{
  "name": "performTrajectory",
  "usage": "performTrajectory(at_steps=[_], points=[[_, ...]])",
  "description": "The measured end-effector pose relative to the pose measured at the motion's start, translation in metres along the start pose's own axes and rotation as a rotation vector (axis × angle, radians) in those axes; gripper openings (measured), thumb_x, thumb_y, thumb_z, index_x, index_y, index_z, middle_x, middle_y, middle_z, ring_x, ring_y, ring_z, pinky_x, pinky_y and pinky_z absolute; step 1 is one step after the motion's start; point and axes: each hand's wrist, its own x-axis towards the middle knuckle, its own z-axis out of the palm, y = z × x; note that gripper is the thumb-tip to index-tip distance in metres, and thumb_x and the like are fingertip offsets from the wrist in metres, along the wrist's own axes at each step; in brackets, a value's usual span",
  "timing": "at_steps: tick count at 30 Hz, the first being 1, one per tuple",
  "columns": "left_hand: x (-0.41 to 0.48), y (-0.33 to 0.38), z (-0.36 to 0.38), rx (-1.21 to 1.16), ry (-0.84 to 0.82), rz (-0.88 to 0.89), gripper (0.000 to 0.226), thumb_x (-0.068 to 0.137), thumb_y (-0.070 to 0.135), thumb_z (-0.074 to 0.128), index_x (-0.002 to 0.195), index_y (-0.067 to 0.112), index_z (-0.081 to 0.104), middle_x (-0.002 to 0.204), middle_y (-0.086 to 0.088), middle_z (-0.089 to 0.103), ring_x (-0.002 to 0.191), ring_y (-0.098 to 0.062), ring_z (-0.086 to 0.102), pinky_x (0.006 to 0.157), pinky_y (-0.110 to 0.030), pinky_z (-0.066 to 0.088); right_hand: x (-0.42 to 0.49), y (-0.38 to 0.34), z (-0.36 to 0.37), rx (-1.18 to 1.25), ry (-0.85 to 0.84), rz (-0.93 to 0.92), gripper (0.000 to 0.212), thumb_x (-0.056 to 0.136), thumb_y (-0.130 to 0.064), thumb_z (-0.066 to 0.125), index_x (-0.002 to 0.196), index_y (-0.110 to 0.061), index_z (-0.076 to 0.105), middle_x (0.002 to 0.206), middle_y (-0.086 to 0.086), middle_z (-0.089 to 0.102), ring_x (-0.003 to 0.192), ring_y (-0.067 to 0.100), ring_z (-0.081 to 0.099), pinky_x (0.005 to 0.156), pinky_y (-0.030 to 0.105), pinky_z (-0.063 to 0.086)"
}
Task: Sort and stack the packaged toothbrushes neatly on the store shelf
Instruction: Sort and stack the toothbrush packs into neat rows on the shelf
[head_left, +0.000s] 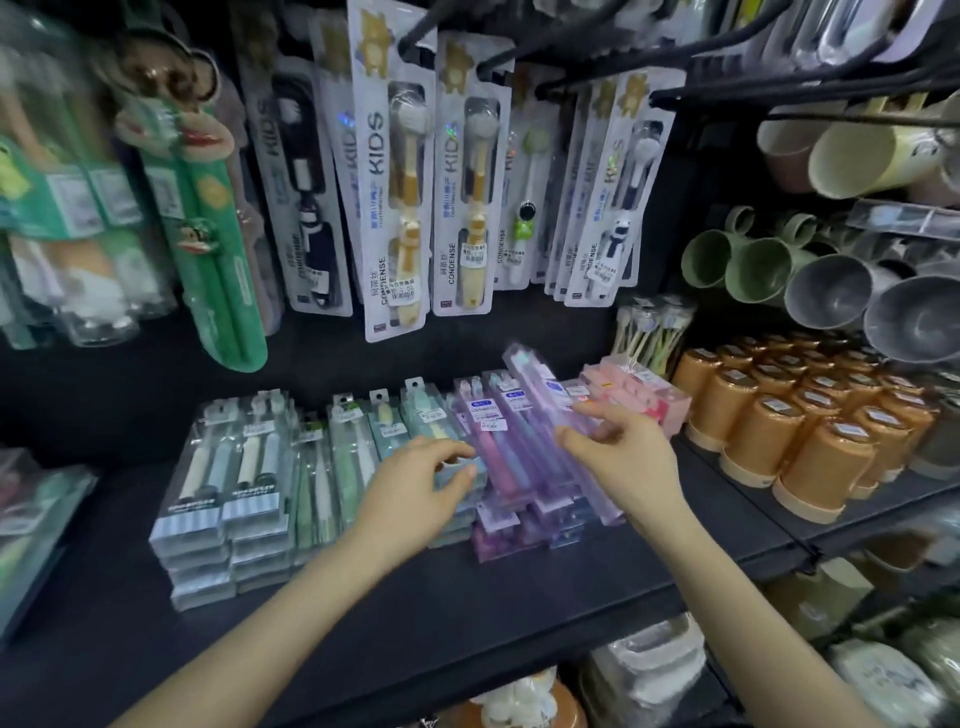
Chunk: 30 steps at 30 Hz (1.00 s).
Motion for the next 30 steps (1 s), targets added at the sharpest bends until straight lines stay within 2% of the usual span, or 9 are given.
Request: performTrajectory(at_steps=[2,6,11,14,16,18,22,26,30], points=[[-0.001,-0.011,-0.003,0.091,0.058,0.030,0.026,0.095,0.028,0.055,0.118,0.020,0.065,0.107,-0.001,0.060,0.105,-0.017,0.054,0.087,-0.023,0.036,0.016,-0.004,0.006,-0.225,-0.002,-0.063,0.037,0.079,-0.038,0.070,0.114,-0.027,0.068,0.066,-0.012,0.058,0.068,0.007,0.057,0.064,0.024,0.039],[-0.006,-0.035,-0.013,0.324,0.138,0.049,0.032,0.094,0.032,0.054,0.123,0.020,0.062,0.116,0.000,0.058,0.113,-0.020,0.049,0.096,-0.029,0.033,0.046,-0.014,0.033,-0.443,-0.011,-0.119,0.040,0.083,-0.038,0.064,0.120,-0.023,0.065,0.108,0.004,0.068,0.101,0.023,0.062,0.076,0.030,0.048],[-0.017,-0.058,-0.040,0.540,0.153,0.038,0.028,0.089,0.022,0.064,0.115,0.012,0.068,0.112,-0.008,0.062,0.107,-0.030,0.054,0.093,-0.042,0.040,0.053,-0.017,0.054,-0.687,-0.097,-0.112,0.039,0.086,-0.043,0.062,0.114,-0.017,0.064,0.103,0.009,0.067,0.098,0.029,0.062,0.076,0.031,0.046],[-0.028,-0.069,-0.057,0.559,0.206,0.046,0.022,0.082,0.013,0.071,0.103,0.007,0.073,0.103,-0.013,0.065,0.096,-0.035,0.059,0.085,-0.047,0.045,0.038,-0.023,0.055,-0.828,0.006,-0.192,0.046,0.088,-0.050,0.058,0.119,-0.017,0.061,0.112,0.012,0.060,0.104,0.033,0.055,0.085,0.037,0.043],[-0.038,-0.078,-0.072,0.568,0.263,0.070,0.016,0.079,0.010,0.074,0.095,0.006,0.074,0.095,-0.013,0.066,0.087,-0.036,0.061,0.078,-0.048,0.048,0.021,-0.037,0.061,-0.759,0.075,-0.298,0.038,0.089,-0.042,0.058,0.114,-0.014,0.065,0.108,0.013,0.061,0.100,0.035,0.053,0.083,0.039,0.037],[-0.051,-0.089,-0.089,0.594,0.307,0.060,0.016,0.076,0.008,0.076,0.092,0.005,0.074,0.092,-0.013,0.066,0.083,-0.036,0.062,0.075,-0.048,0.049,-0.001,-0.058,0.075,-0.597,0.028,-0.388,0.029,0.088,-0.033,0.059,0.107,-0.013,0.070,0.102,0.014,0.064,0.097,0.036,0.054,0.083,0.039,0.036],[-0.085,-0.118,-0.133,0.712,0.392,-0.075,0.017,0.074,0.007,0.077,0.091,0.003,0.073,0.093,-0.016,0.065,0.084,-0.039,0.062,0.075,-0.047,0.048,-0.054,-0.108,0.118,-0.325,-0.198,-0.549,0.025,0.087,-0.025,0.065,0.107,-0.012,0.072,0.100,0.011,0.068,0.097,0.033,0.059,0.088,0.035,0.040],[-0.129,-0.151,-0.190,0.850,0.516,-0.300,0.016,0.079,0.011,0.069,0.091,0.000,0.070,0.100,-0.024,0.064,0.087,-0.043,0.061,0.073,-0.050,0.046,-0.104,-0.151,0.173,-0.031,-0.454,-0.591,0.025,0.090,-0.025,0.062,0.112,-0.013,0.069,0.104,0.002,0.066,0.094,0.019,0.060,0.084,0.026,0.042],[-0.158,-0.178,-0.236,0.948,0.536,-0.428,0.039,0.072,0.013,0.080,0.105,-0.002,0.067,0.106,-0.029,0.061,0.093,-0.048,0.058,0.072,-0.054,0.046,-0.146,-0.178,0.236,0.061,-0.661,-0.575,0.035,0.093,-0.033,0.058,0.126,-0.020,0.060,0.113,-0.004,0.058,0.100,0.012,0.058,0.078,0.017,0.039]])
